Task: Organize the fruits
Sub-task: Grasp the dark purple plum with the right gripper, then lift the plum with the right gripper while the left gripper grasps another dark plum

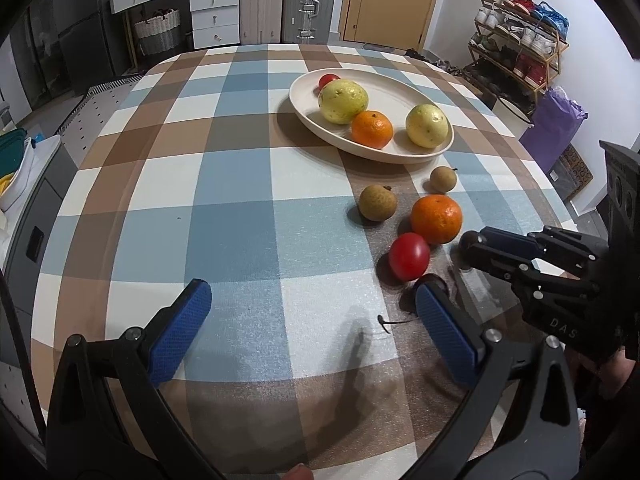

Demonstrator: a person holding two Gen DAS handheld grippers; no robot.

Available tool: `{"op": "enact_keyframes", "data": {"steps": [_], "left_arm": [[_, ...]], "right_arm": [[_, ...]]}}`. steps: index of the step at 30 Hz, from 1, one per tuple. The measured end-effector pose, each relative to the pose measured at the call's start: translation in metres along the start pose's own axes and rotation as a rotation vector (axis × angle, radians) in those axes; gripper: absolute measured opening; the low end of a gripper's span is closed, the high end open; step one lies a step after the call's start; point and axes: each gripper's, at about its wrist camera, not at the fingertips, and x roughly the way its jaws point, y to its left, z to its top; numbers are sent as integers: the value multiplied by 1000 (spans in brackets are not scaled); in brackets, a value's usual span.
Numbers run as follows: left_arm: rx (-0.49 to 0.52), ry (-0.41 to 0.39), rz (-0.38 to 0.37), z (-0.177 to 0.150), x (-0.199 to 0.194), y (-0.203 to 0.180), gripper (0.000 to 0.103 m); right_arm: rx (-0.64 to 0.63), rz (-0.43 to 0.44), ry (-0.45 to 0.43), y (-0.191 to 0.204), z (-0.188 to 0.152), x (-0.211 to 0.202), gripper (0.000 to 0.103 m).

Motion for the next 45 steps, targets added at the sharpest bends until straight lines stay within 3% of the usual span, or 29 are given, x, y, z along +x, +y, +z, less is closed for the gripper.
{"op": "enact_keyframes", "data": {"steps": [18,27,31,35,41,45], "left_arm": [[24,80,-117,0,19,-34,102],[45,103,-85,-1,37,-52,92],[46,93,-57,-1,37,-54,76],[67,107,-107,0,33,-61,49],[77,126,-147,-4,29,-67,25],[59,137,-165,-5,27,-61,24]], "right_arm": [[80,8,-51,-23,-7,-22,26],[115,29,-47,-35,-13,-21,26],[121,37,-51,-38,-15,-22,26],[127,44,-54,-40,-16,-23,26],[125,39,-60,-40,-15,-25,26],[129,37,-65,-40,-14,-27,26]]}}
